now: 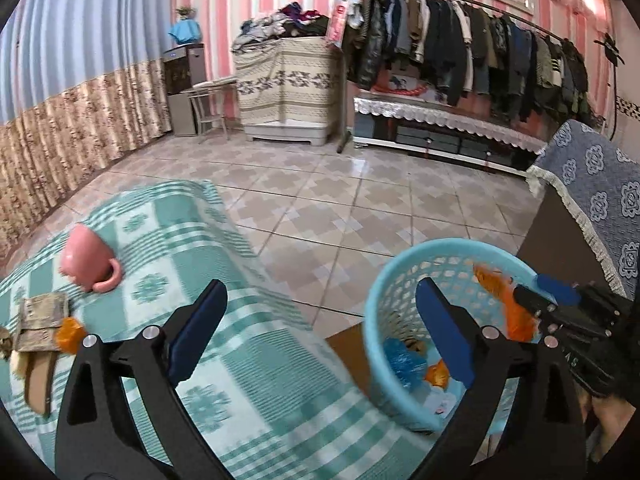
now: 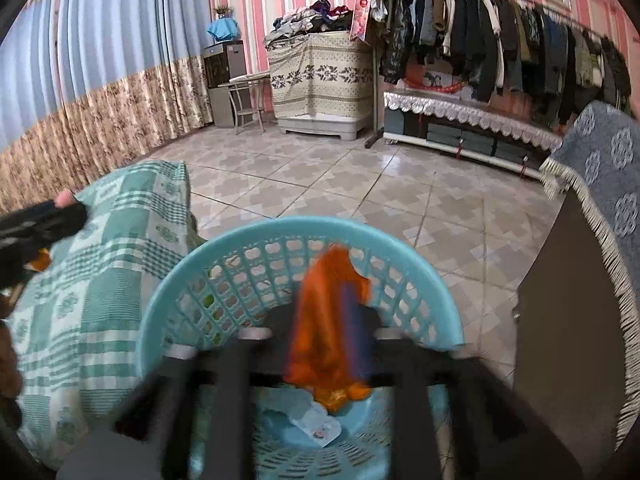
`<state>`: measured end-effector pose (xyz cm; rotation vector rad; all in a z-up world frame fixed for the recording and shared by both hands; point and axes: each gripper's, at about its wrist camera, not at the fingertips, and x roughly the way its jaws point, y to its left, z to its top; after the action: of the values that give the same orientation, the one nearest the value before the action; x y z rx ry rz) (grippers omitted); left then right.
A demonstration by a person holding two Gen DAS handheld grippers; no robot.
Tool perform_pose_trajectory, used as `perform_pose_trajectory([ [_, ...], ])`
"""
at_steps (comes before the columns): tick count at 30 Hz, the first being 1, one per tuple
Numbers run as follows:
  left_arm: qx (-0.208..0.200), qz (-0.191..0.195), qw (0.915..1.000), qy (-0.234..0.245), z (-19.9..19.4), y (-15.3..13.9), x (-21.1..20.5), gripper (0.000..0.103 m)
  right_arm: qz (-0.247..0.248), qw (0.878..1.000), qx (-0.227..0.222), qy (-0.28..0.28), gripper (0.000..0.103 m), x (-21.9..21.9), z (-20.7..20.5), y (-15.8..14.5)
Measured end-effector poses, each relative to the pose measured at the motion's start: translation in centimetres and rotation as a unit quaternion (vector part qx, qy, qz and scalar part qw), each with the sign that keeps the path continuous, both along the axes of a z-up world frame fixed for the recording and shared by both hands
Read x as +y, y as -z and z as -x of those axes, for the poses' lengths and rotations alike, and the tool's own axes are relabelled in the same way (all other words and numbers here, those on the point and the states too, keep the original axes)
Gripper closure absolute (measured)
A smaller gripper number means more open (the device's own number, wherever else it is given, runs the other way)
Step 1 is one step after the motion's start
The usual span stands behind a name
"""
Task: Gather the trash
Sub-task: 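Open the left gripper dropping the brown cloth while the right gripper drops the rag, then move both grippers back to the bedspread toward the white lid and orange peel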
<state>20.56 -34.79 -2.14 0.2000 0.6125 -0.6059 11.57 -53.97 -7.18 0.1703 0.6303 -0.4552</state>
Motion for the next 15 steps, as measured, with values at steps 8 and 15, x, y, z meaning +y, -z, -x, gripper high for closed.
perform_pose_trajectory([
  [8,0.001,0.012,0.9989,-0.045,-0.5,-0.9,5.4,0.008,0.031,0.999,0.002,0.019,0.014,1.8,0.3,-0.5],
  [15,0.005,0.025,0.9955,-0.092,-1.1,-1.6,11.2,0.006,0.039,0.999,-0.006,-0.015,0.009,5.3,-1.1,-2.0],
])
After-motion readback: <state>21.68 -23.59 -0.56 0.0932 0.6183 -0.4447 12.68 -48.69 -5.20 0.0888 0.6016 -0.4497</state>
